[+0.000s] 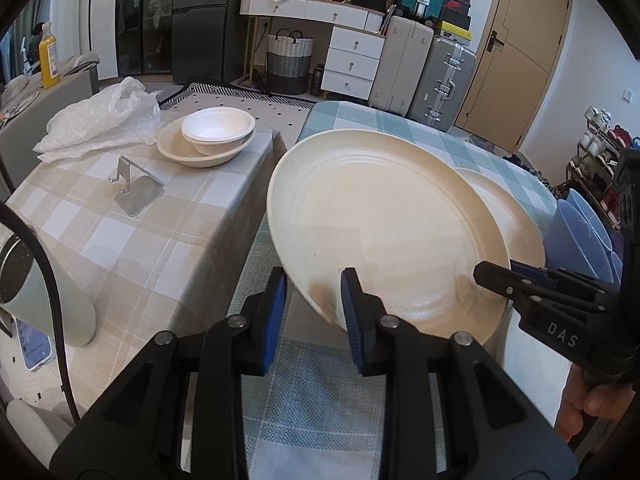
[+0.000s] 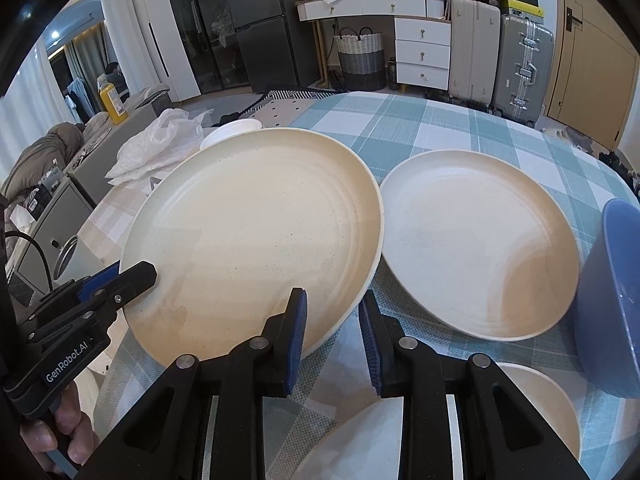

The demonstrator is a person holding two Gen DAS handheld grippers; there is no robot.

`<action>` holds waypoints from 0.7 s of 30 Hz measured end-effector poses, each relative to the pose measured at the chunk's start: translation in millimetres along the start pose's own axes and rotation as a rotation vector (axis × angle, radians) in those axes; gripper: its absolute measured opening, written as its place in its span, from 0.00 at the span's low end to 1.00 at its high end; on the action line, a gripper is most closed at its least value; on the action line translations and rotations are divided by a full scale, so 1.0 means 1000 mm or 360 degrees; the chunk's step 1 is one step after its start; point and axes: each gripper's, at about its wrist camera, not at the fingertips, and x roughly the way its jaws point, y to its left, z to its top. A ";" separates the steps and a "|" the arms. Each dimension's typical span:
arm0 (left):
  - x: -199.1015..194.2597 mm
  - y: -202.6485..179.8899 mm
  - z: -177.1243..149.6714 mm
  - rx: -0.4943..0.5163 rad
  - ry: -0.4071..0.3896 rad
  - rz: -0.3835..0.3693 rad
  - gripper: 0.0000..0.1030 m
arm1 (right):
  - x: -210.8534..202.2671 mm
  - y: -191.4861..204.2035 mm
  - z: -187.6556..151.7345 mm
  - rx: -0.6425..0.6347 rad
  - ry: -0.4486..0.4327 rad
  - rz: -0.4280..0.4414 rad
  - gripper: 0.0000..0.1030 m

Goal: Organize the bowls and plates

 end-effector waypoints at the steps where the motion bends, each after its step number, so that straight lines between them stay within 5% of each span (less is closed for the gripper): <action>1: -0.003 -0.003 0.000 0.0011 -0.0005 0.0000 0.24 | -0.004 0.000 0.000 0.0003 -0.0008 -0.0004 0.26; 21: -0.057 -0.076 -0.007 0.0202 -0.0027 -0.0112 0.25 | -0.080 -0.031 -0.031 0.0135 -0.0118 -0.0078 0.26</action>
